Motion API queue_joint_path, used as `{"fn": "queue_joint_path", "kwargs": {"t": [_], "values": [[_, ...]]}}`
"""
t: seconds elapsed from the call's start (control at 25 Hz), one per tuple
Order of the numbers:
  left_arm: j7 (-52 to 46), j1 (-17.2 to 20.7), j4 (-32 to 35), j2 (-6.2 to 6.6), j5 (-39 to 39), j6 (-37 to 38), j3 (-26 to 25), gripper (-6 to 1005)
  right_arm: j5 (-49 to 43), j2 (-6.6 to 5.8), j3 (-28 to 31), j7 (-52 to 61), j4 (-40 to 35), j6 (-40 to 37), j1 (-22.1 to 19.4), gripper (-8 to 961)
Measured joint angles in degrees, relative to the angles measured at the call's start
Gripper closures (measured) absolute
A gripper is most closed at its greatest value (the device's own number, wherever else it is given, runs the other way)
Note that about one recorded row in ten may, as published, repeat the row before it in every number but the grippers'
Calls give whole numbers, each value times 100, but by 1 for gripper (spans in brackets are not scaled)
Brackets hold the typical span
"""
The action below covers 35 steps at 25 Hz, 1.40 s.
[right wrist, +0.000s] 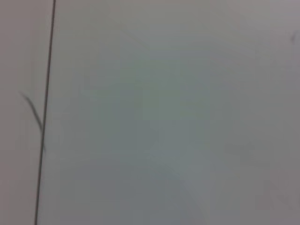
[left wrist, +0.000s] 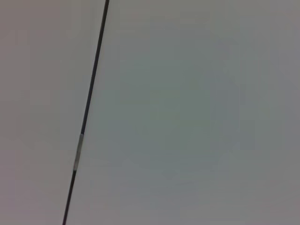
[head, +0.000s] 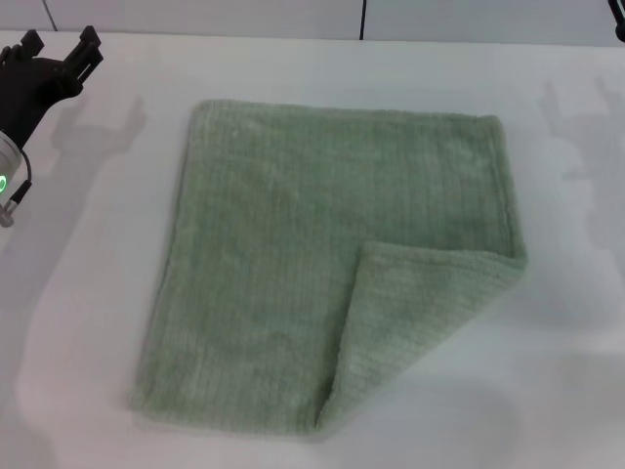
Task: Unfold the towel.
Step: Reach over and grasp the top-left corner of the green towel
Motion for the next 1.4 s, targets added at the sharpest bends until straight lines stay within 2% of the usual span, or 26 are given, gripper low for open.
{"fn": "queue_joint_path", "kwargs": {"t": [0.48, 0.92, 1.4], "values": [[-80, -51, -18, -2, 9, 0, 103, 195, -5, -15, -59, 0, -37, -1, 44, 235], [-81, -117, -39, -26, 8, -2, 489, 201, 21, -24, -59, 0, 12, 0, 50, 236], [-37, -143, -40, -26, 23, -40, 524, 202, -1, -24, -59, 0, 3, 17, 70, 235]]}}
